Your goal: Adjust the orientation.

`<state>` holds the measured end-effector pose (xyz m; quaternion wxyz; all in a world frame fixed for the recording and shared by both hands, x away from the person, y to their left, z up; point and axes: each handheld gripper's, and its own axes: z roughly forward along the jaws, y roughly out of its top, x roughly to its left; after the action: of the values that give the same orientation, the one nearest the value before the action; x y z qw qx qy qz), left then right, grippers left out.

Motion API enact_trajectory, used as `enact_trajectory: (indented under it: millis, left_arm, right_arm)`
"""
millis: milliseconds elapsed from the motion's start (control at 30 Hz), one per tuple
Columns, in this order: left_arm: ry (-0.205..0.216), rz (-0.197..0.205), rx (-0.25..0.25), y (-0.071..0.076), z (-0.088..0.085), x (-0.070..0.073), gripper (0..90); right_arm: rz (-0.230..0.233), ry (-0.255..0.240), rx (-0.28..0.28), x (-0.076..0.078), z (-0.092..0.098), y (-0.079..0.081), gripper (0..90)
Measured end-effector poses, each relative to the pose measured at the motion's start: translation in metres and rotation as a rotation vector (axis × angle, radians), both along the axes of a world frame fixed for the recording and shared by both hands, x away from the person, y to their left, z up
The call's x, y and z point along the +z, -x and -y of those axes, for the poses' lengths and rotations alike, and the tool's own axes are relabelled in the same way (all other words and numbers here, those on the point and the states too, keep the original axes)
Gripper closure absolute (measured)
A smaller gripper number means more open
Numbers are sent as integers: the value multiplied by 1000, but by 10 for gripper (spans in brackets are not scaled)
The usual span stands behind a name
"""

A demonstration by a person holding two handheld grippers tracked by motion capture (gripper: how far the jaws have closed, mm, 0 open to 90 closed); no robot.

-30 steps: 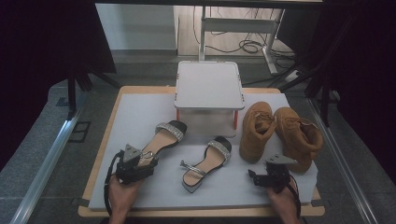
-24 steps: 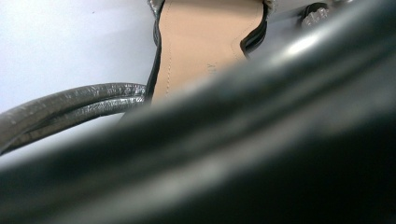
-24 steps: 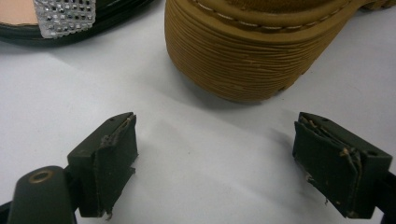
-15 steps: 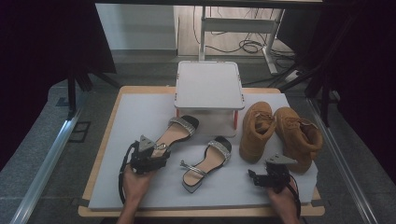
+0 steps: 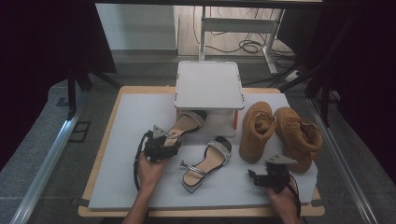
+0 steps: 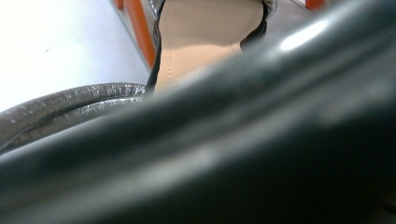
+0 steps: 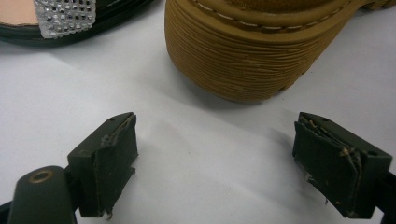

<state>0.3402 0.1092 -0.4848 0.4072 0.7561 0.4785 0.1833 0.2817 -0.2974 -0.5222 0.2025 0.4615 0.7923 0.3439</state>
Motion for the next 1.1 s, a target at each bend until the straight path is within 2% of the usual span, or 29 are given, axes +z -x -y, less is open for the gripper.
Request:
enact_trajectory:
  millis: [200,633,900,1100]
  left_arm:
    - [8,4,31,-14,13,-3,388]
    - [-26,-9,91,-41,36,-9,388]
    - [-41,-22,128,-55,42,-13,387]
    - [-36,-46,156,-62,43,-19,387]
  right_arm:
    - [0,-1,0,0,0,0,140]
    - [0,-2,1,0,0,0,141]
    - [-1,-3,2,0,0,0,141]
    - [-1,-3,2,0,0,0,141]
